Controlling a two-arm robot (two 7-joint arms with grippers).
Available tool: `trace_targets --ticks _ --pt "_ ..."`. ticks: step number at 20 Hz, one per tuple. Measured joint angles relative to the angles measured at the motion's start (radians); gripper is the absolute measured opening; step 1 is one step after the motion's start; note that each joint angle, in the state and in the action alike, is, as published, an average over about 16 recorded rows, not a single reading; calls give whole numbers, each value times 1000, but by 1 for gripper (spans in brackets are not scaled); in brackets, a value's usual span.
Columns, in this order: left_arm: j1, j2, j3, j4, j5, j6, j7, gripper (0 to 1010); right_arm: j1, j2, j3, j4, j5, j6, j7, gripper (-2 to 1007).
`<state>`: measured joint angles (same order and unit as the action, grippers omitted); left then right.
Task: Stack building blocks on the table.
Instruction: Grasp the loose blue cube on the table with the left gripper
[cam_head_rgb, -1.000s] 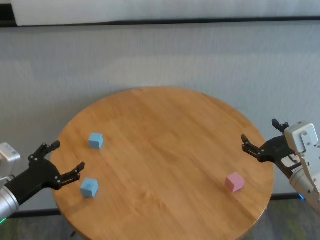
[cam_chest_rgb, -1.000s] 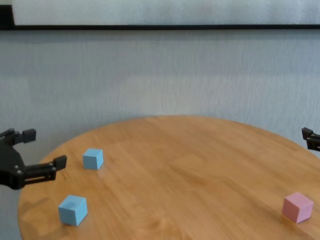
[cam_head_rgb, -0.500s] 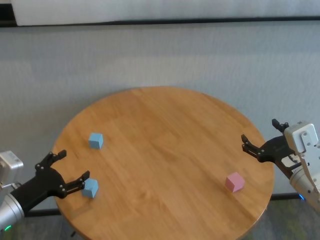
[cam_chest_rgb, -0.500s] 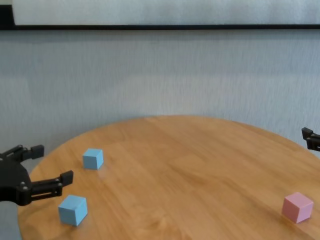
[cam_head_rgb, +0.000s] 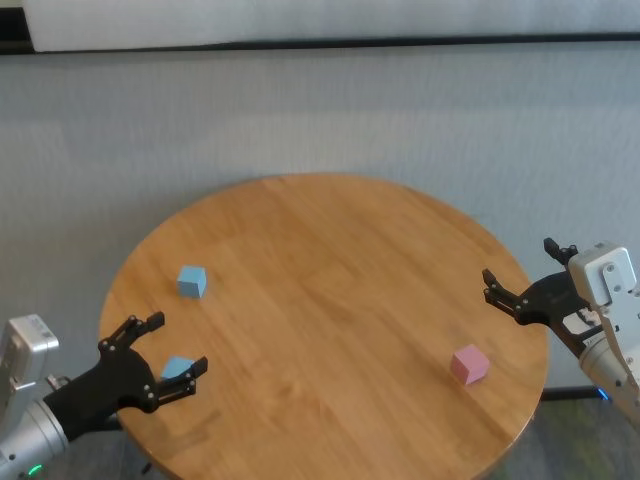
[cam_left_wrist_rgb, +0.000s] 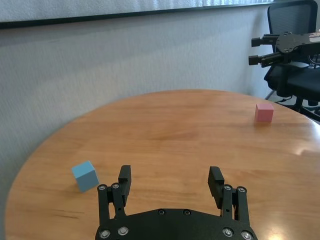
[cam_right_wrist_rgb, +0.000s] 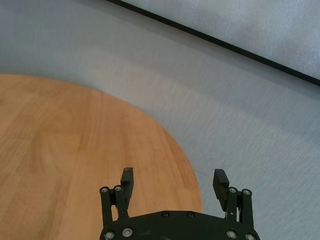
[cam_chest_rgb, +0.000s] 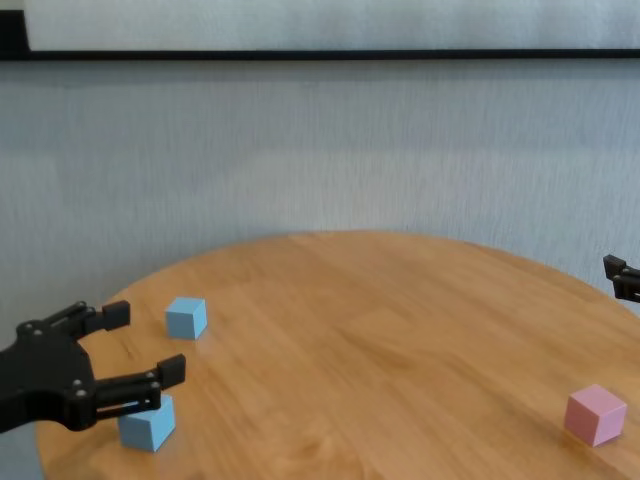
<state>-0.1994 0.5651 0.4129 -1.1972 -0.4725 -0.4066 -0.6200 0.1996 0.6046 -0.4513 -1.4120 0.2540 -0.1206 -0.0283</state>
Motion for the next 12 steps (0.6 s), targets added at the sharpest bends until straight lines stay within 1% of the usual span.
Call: trace_targets --ticks 4,12 --pt "-7 -16 1 26 -6 -10 -33 1000 0 0 0 0 0 0 0 1005" --pt "-30 -46 1 97 4 -23 -72 1000 0 0 0 0 0 0 0 1005"
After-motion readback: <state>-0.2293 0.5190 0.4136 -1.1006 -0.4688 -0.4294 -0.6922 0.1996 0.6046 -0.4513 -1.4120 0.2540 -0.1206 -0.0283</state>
